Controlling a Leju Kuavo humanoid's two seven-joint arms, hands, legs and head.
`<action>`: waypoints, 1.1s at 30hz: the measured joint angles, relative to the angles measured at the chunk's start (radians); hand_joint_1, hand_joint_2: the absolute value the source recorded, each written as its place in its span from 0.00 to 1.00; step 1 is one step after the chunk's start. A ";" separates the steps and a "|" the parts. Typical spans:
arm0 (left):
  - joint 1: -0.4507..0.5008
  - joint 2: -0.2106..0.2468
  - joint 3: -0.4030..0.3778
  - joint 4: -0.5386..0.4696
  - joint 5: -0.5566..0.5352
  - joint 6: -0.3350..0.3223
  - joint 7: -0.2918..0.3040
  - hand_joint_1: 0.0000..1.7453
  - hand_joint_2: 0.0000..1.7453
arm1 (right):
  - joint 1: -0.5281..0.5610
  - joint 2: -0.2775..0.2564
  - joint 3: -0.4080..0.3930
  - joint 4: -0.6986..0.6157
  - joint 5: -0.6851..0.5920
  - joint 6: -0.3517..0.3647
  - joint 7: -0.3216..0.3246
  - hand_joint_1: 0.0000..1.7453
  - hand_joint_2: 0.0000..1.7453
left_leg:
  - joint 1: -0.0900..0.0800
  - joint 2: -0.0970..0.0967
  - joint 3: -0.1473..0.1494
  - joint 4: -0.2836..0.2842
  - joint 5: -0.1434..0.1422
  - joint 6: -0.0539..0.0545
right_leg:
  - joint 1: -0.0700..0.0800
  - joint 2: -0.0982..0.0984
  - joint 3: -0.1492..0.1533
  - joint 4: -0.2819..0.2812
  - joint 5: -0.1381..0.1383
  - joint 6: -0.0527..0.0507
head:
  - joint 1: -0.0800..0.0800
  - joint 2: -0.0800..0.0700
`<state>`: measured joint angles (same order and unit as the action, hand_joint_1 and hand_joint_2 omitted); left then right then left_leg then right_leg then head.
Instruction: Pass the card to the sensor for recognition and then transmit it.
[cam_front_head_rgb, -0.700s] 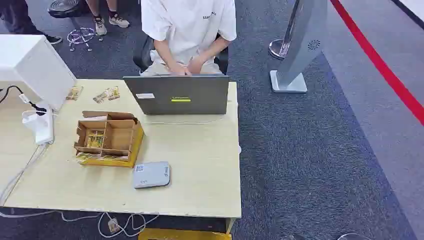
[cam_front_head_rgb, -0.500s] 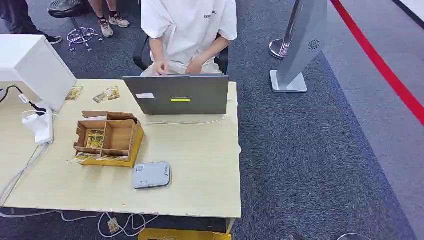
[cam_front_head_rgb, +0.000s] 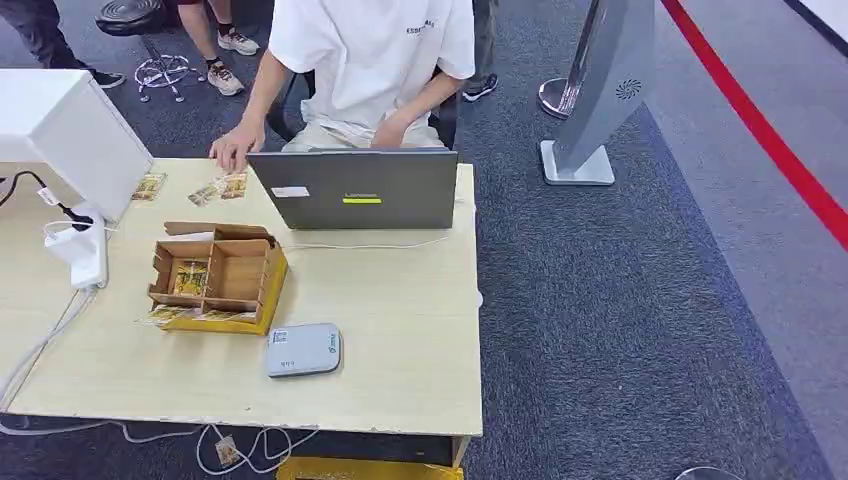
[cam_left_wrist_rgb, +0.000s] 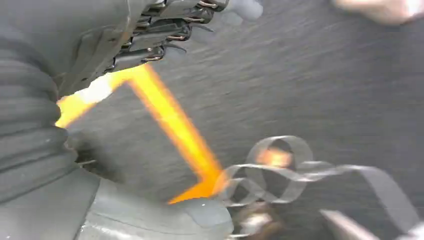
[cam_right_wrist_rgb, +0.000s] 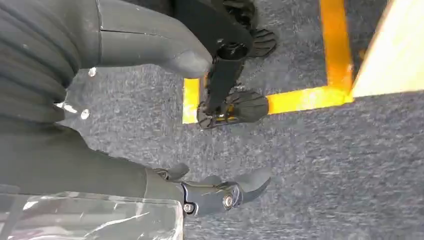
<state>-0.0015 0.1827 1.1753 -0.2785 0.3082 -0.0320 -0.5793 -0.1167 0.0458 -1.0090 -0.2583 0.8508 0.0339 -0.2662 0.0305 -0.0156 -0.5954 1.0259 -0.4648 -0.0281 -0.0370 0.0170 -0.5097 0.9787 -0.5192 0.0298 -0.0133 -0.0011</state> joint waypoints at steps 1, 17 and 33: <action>-0.013 0.009 0.000 -0.020 -0.001 0.003 -0.025 0.00 1.00 | -0.003 0.002 0.002 0.001 0.011 -0.003 0.013 0.00 1.00 | 0.001 0.000 0.000 0.000 0.000 0.000 | 0.001 0.000 0.000 0.000 0.000 0.000 | 0.000 0.000; -0.113 0.190 0.003 -0.354 -0.125 -0.027 -0.063 0.00 1.00 | -0.032 0.024 0.011 0.008 0.038 0.003 0.035 0.00 1.00 | 0.007 0.000 -0.001 0.001 0.002 -0.002 | 0.006 0.000 -0.004 0.000 0.002 -0.003 | 0.002 0.000; -0.656 -0.114 -0.865 -1.139 -1.844 0.317 0.458 0.00 1.00 | -0.136 0.069 0.045 0.020 0.093 0.040 0.071 0.00 1.00 | 0.004 -0.002 -0.015 0.003 0.018 0.000 | 0.004 0.000 -0.012 0.000 0.020 0.000 | 0.002 0.000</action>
<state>-0.6577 0.0687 0.3100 -1.4176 -1.5355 0.2850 -0.1209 -0.2522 0.1144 -0.9640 -0.2380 0.9438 0.0736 -0.1949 0.0348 -0.0176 -0.6100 1.0289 -0.4470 -0.0285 -0.0329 0.0168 -0.5213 0.9790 -0.4987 0.0294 -0.0118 -0.0008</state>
